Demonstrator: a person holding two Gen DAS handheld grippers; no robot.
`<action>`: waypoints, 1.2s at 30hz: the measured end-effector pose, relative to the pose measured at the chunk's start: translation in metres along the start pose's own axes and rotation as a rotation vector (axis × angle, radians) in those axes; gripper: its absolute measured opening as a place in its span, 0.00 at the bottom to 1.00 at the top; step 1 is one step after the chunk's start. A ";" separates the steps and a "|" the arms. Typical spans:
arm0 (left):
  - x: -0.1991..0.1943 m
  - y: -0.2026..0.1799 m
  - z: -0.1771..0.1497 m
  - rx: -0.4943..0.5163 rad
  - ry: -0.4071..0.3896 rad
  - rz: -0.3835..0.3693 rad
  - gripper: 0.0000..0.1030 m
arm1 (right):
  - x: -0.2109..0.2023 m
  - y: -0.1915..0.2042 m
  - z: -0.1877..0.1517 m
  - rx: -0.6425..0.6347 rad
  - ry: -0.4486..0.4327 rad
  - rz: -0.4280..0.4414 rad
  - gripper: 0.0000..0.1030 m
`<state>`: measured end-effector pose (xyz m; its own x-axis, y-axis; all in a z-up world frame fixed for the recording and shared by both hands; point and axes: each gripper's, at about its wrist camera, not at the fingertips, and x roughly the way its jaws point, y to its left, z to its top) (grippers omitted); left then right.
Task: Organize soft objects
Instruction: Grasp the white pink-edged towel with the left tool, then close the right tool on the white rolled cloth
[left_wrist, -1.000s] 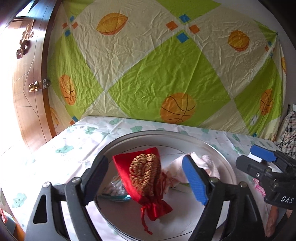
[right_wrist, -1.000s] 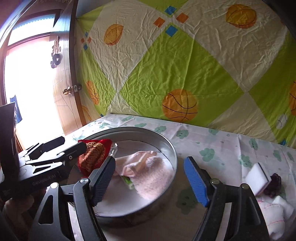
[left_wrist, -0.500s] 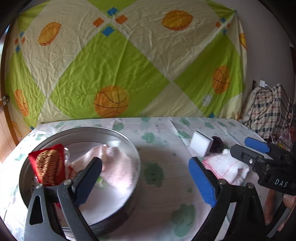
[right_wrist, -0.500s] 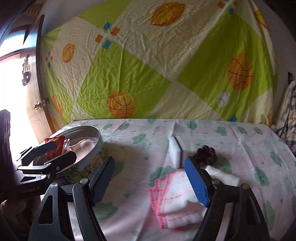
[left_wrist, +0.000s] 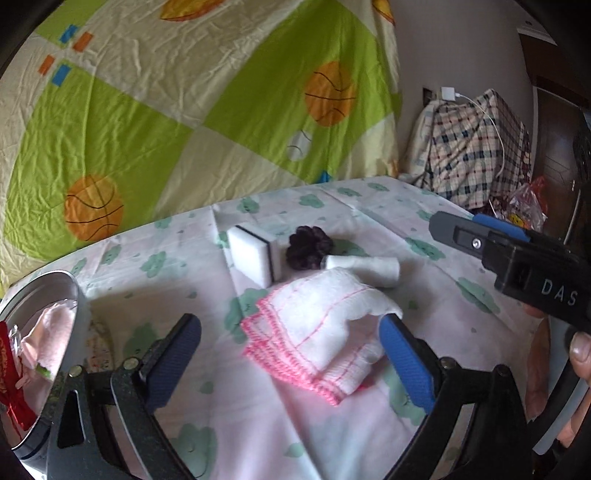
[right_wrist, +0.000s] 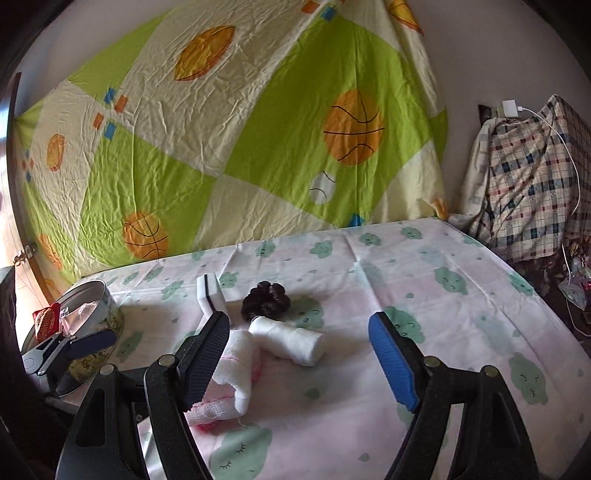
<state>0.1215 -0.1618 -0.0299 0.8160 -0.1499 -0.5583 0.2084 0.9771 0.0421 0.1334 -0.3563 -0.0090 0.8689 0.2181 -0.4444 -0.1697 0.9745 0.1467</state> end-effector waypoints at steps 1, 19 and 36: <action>0.005 -0.008 0.001 0.016 0.011 -0.015 0.96 | -0.001 -0.004 0.000 0.009 -0.003 -0.008 0.77; 0.072 -0.029 -0.002 0.005 0.262 -0.092 0.40 | 0.012 -0.020 -0.005 0.063 0.014 0.006 0.81; 0.044 0.044 -0.007 -0.105 0.138 -0.018 0.23 | 0.078 0.029 0.002 -0.140 0.173 0.031 0.81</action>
<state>0.1627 -0.1239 -0.0581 0.7290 -0.1528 -0.6673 0.1594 0.9859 -0.0517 0.1972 -0.3106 -0.0381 0.7714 0.2425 -0.5883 -0.2687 0.9622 0.0442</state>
